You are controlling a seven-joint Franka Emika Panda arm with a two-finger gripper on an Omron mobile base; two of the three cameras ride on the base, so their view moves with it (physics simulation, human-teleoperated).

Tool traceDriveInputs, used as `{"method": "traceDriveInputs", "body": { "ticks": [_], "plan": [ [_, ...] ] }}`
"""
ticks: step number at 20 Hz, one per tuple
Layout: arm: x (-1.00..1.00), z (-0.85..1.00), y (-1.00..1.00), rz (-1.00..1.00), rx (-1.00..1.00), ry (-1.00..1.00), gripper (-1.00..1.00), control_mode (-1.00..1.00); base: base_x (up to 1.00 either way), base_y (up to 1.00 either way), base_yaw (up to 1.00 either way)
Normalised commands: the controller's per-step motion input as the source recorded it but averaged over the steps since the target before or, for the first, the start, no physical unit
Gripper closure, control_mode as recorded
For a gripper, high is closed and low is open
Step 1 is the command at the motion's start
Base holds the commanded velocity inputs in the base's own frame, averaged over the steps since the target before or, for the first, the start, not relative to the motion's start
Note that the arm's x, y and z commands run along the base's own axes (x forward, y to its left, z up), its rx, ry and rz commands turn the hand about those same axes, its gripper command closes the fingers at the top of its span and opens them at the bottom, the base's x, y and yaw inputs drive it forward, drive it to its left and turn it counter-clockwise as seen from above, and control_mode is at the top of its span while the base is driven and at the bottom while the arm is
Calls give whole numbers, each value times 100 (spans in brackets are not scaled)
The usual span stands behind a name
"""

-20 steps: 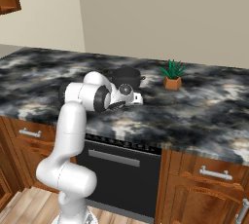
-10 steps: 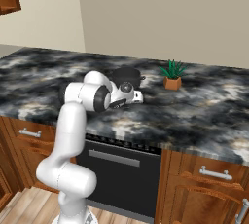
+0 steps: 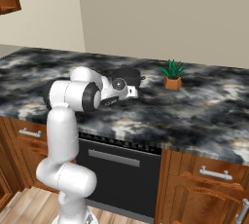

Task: Pick the candle and candle from the dining table and place them in the open cabinet. Close the cabinet after placing the objects.

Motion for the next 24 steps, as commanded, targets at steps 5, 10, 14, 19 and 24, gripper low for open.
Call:
{"method": "traceDriveInputs", "body": {
  "ticks": [5,10,14,19,24],
  "plan": [
    [-89,14,8,5,-3,-8,100,-100,0,0,0],
    [-96,32,0,0,-7,-10,100,-100,0,0,0],
    [-62,57,-1,0,-8,-10,100,-100,0,0,0],
    [-31,69,0,0,-2,-10,100,-100,0,0,0],
    [-24,69,0,0,-2,-9,100,-100,0,0,0]
  ]
}}
